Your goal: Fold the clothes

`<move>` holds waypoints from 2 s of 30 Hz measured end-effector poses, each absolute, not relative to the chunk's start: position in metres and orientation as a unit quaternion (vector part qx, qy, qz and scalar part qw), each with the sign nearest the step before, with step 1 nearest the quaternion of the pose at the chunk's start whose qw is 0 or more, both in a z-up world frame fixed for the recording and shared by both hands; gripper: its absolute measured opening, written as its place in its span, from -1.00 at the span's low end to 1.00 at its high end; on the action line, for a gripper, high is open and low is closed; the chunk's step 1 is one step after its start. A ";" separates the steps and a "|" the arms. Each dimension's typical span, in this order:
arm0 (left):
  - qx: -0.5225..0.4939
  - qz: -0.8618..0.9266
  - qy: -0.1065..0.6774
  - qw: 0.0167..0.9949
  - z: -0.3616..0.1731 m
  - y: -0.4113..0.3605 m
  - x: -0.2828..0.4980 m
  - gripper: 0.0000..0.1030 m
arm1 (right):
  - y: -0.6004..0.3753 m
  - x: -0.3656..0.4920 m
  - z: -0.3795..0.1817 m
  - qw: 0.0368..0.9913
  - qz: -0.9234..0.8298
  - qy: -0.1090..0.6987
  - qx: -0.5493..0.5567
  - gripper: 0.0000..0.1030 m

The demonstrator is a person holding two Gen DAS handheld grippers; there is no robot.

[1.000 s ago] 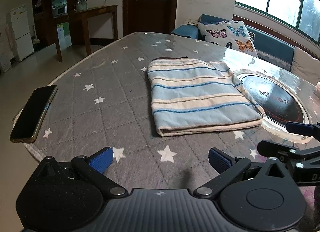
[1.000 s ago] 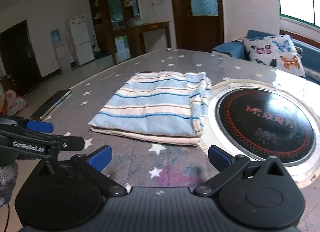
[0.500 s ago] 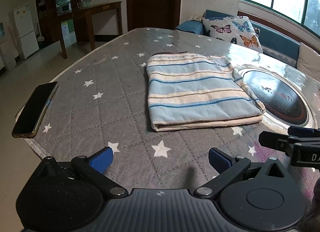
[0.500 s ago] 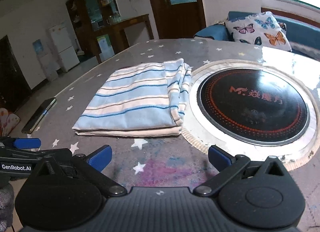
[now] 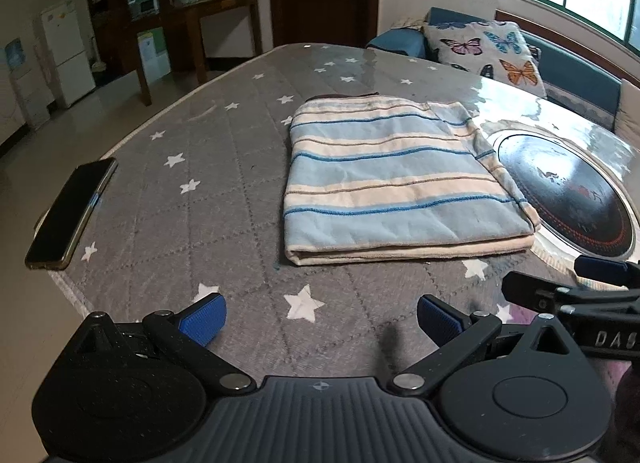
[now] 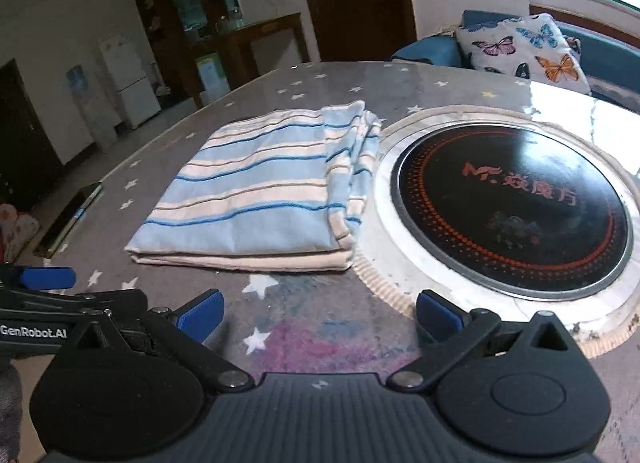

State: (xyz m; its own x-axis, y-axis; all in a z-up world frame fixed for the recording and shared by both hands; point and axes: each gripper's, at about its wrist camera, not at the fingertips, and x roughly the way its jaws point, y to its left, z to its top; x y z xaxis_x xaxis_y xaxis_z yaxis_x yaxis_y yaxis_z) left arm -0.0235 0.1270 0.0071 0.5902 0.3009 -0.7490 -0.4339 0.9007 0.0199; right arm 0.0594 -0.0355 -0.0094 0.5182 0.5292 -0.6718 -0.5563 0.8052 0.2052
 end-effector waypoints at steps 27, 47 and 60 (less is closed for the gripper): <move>-0.078 0.227 0.378 0.894 0.008 0.146 -0.034 1.00 | -0.025 0.050 -0.007 0.872 0.339 0.353 -0.014 1.00; -0.076 0.227 0.372 0.897 0.003 0.156 -0.041 1.00 | -0.014 0.035 0.001 0.880 0.324 0.345 -0.042 1.00; -0.058 0.227 0.372 0.898 0.000 0.156 -0.038 1.00 | -0.008 0.030 0.000 0.889 0.318 0.325 -0.052 1.00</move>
State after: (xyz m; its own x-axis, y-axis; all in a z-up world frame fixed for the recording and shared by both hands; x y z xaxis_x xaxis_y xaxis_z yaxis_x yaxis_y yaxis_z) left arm -0.0376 0.1562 0.0003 0.6203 0.3656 -0.6940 -0.4515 0.8899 0.0652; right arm 0.0300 -0.0081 0.0003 0.5858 0.5317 -0.6117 -0.5997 0.7920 0.1141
